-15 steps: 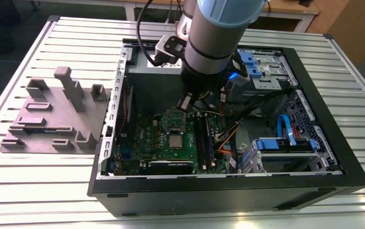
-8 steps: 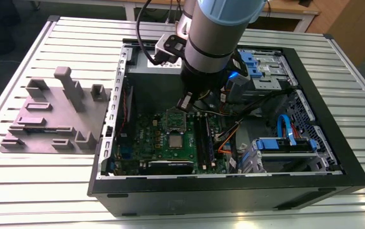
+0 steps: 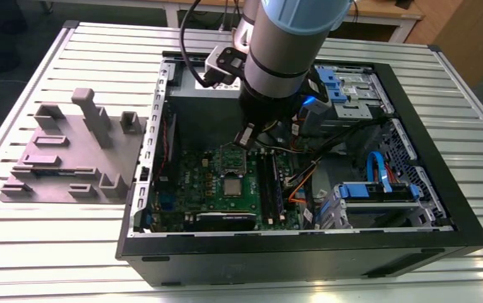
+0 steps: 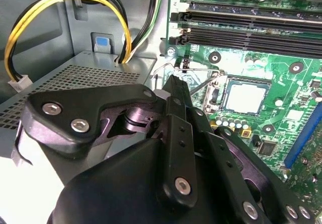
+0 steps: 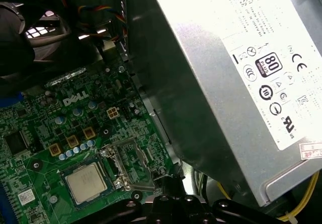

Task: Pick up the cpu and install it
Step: 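Close the cpu cover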

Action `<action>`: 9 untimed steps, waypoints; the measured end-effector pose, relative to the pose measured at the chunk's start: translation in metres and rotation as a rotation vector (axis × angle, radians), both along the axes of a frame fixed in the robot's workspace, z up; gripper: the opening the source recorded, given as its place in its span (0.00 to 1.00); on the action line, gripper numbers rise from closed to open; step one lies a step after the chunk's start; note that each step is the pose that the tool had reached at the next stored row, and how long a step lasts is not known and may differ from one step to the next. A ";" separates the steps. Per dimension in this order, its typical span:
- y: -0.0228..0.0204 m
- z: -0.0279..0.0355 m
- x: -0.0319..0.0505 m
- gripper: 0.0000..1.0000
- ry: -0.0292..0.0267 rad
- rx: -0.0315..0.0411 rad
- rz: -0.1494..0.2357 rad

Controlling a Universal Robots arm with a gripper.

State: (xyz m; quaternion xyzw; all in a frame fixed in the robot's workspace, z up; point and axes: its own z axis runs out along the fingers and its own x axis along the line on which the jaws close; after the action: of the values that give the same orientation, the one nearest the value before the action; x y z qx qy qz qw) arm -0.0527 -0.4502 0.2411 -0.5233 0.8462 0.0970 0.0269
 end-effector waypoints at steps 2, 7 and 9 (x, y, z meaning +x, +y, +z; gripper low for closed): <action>-0.0012 0.0000 0.0000 0.10 0.0000 0.0001 0.000; -0.0021 0.0000 -0.0001 0.10 -0.0001 0.0001 0.000; -0.0027 0.0000 -0.0001 0.10 0.0000 0.0001 0.000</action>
State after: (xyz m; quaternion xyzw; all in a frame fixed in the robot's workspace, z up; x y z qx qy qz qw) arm -0.0528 -0.4529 0.2411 -0.5233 0.8462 0.0970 0.0270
